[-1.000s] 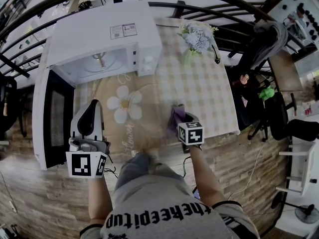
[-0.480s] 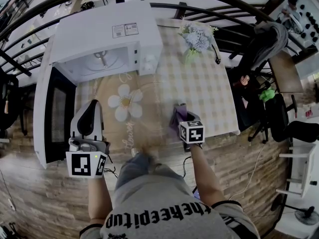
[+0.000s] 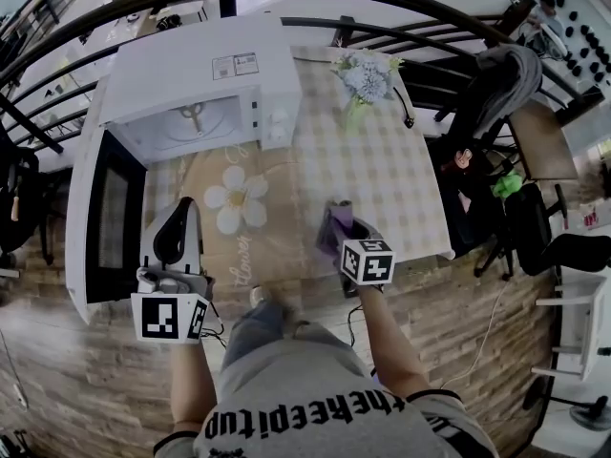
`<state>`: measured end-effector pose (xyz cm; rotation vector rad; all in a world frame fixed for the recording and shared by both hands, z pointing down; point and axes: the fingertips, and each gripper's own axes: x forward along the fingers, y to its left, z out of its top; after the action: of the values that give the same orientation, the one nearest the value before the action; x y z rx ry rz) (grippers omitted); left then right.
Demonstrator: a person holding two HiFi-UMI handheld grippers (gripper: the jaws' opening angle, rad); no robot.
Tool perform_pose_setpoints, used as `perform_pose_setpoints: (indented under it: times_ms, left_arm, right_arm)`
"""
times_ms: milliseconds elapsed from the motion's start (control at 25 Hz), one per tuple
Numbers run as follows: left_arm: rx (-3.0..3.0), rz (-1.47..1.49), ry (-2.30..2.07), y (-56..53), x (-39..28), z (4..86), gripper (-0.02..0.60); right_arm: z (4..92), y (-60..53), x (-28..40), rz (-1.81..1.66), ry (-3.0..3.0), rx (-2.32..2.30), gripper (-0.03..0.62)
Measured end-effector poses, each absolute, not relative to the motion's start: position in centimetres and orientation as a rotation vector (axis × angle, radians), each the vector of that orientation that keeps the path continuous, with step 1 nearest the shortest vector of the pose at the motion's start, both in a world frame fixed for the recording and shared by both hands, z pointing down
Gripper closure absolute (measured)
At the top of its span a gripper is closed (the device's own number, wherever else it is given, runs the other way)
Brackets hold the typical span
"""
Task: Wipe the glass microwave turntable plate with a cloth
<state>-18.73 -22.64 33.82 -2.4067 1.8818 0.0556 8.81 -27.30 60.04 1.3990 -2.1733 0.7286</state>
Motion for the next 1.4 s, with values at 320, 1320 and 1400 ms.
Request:
perform_pose_setpoints:
  times_ms: [320,1320,1400]
  left_arm:
    - [-2.391,0.063,1.881,-20.5,-16.6,33.0,0.571]
    - [-2.331,0.068,1.912,-14.1,-11.1,31.0,0.571]
    - [-2.331,0.067,1.910,-13.8,-10.7,30.8,0.571]
  right_arm:
    - [55.2,-26.1,8.7,0.611,-2.297,1.413,0.484]
    - [41.8,-20.4,10.9,0.215,-2.567,1.403,0.482]
    - [41.0,-20.1,11.1,0.196,-2.581,1.406,0.482]
